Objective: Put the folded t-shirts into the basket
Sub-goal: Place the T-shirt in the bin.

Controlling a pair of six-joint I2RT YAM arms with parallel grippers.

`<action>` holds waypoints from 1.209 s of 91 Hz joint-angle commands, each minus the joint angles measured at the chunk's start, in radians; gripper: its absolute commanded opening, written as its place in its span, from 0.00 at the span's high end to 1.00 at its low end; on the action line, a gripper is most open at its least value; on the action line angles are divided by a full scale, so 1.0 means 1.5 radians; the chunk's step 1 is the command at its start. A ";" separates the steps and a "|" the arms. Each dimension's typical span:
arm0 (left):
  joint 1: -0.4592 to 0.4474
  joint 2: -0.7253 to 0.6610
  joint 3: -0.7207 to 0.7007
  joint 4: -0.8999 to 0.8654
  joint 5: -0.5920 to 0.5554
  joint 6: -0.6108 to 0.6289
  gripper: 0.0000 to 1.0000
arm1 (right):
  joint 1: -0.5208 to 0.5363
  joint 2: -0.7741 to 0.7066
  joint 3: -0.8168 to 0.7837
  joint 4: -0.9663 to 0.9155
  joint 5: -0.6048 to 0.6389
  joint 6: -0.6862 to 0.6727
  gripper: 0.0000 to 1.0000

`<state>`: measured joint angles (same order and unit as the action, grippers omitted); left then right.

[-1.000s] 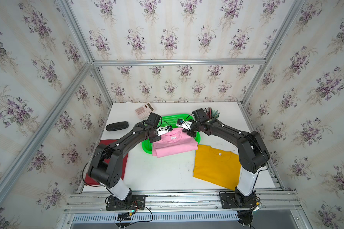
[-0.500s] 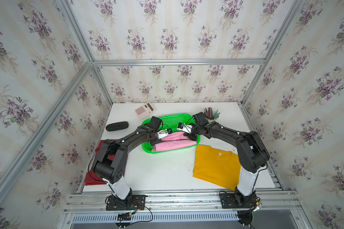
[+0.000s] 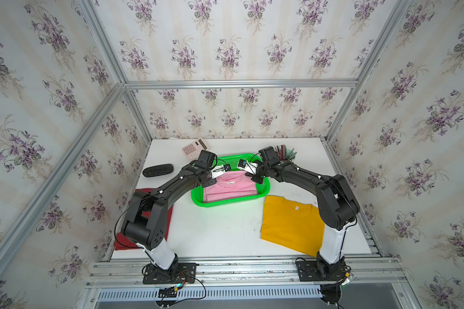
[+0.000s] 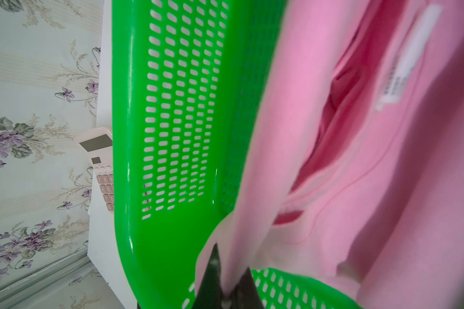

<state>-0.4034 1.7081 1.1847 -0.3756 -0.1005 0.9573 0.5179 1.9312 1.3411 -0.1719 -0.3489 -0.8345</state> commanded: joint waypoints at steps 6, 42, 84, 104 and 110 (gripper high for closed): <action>0.001 0.045 0.025 -0.012 0.004 -0.005 1.00 | -0.001 0.017 0.016 -0.003 -0.005 0.003 1.00; 0.000 0.020 -0.012 -0.040 0.051 -0.038 1.00 | -0.001 0.007 0.006 -0.065 -0.017 -0.005 1.00; 0.003 0.041 0.025 0.027 -0.049 -0.064 0.22 | -0.001 -0.004 -0.013 0.065 0.049 0.063 0.57; 0.002 -0.044 0.038 0.059 -0.103 -0.085 0.03 | -0.001 -0.087 -0.064 0.160 0.084 0.112 0.42; 0.002 -0.086 0.037 0.066 -0.105 -0.111 0.02 | -0.001 -0.123 -0.090 0.192 0.090 0.131 0.37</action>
<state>-0.3992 1.6550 1.2350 -0.3286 -0.2188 0.8558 0.5167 1.8095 1.2480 -0.0059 -0.2501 -0.7063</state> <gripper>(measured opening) 0.971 0.615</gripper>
